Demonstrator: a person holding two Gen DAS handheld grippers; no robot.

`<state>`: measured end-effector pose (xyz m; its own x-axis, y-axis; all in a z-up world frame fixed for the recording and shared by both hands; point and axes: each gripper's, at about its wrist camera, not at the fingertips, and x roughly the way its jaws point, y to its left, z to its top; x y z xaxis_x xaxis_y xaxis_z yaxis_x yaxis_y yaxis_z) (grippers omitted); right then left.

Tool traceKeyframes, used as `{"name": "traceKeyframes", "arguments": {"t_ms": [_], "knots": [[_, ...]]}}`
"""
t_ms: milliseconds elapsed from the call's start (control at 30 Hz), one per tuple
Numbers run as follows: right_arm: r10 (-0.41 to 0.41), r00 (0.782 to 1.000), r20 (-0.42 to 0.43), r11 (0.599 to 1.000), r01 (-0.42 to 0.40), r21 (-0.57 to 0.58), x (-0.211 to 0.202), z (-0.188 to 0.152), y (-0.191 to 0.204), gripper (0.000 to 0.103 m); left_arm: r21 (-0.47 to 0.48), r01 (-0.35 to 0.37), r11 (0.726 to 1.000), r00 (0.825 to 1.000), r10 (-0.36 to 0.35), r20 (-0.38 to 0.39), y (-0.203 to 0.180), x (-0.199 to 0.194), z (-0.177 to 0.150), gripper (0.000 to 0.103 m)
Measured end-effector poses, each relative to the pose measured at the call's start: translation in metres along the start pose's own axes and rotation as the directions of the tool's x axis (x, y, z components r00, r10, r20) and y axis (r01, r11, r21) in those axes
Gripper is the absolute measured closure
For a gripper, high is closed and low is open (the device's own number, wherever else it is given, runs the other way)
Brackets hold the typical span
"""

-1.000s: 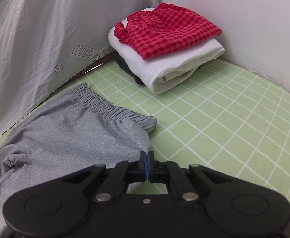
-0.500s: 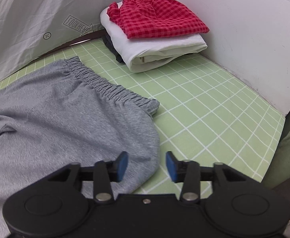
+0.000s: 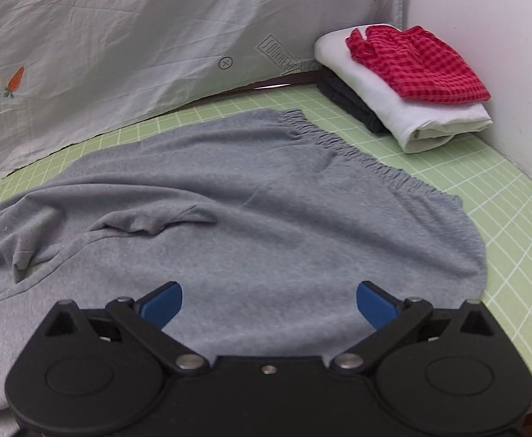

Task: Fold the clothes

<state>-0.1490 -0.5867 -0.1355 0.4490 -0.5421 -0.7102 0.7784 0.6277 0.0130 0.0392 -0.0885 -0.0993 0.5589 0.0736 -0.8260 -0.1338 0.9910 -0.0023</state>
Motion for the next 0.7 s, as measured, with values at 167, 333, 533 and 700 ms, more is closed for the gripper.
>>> {"name": "traceKeyframes", "arguments": {"t_ms": [167, 333, 533, 700], "knots": [[-0.001, 0.999, -0.038, 1.0, 0.002, 0.028, 0.005, -0.017, 0.05, 0.0, 0.072, 0.054, 0.996, 0.998, -0.053, -0.014, 0.01, 0.031, 0.031, 0.031], [0.024, 0.996, -0.081, 0.998, -0.02, 0.056, 0.009, -0.026, 0.093, 0.0, 0.186, 0.116, 0.976, 0.993, -0.114, -0.024, 0.004, 0.069, 0.067, 0.031], [0.011, 0.996, -0.091, 1.0, -0.012, -0.019, -0.009, -0.035, 0.127, 0.0, 0.339, 0.183, 0.923, 0.983, -0.175, -0.052, -0.018, 0.106, 0.093, 0.031], [-0.024, 0.992, -0.124, 1.0, 0.021, -0.022, -0.018, -0.043, 0.126, 0.0, 0.371, 0.212, 0.904, 0.977, -0.198, -0.076, -0.024, 0.123, 0.093, 0.031]]}}
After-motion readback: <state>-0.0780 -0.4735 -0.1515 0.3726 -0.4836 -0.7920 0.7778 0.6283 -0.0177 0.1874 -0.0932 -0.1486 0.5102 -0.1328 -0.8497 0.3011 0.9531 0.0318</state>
